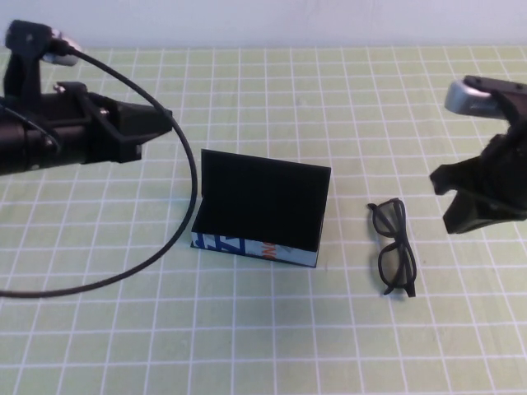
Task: Take glasses out of glasses case
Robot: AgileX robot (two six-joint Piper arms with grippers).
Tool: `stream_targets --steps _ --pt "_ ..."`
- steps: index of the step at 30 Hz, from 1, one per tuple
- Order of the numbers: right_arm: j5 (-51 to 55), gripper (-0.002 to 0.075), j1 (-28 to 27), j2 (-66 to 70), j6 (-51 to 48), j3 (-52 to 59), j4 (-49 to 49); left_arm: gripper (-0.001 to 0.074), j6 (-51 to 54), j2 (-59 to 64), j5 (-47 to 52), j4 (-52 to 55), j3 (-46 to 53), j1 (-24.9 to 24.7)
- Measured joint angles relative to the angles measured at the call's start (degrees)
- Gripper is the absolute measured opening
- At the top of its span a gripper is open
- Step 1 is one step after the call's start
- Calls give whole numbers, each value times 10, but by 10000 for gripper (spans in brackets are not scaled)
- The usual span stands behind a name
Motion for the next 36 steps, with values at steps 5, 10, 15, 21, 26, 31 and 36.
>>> stream_targets --steps 5,10,15,21,26,31,36 --pt "2 -12 0 -189 0 98 -4 -4 3 -141 -56 -1 60 0" --pt "4 -15 -1 -408 0 204 -26 -4 5 -312 -108 -19 159 0" --pt "11 -15 -1 -612 -1 286 -36 -4 -1 -490 -171 -36 267 0" --pt "4 -16 -1 -768 -1 354 -33 -4 -26 -644 -245 -43 377 0" --pt "-85 -16 -1 -829 -20 417 -6 -4 -7 -726 -299 -48 439 0" --pt "-267 -16 -1 -841 -44 493 11 -4 3 -763 -413 -57 513 0" --pt "-450 -16 -1 -841 -55 578 18 -4 5 -763 -476 -62 580 0"
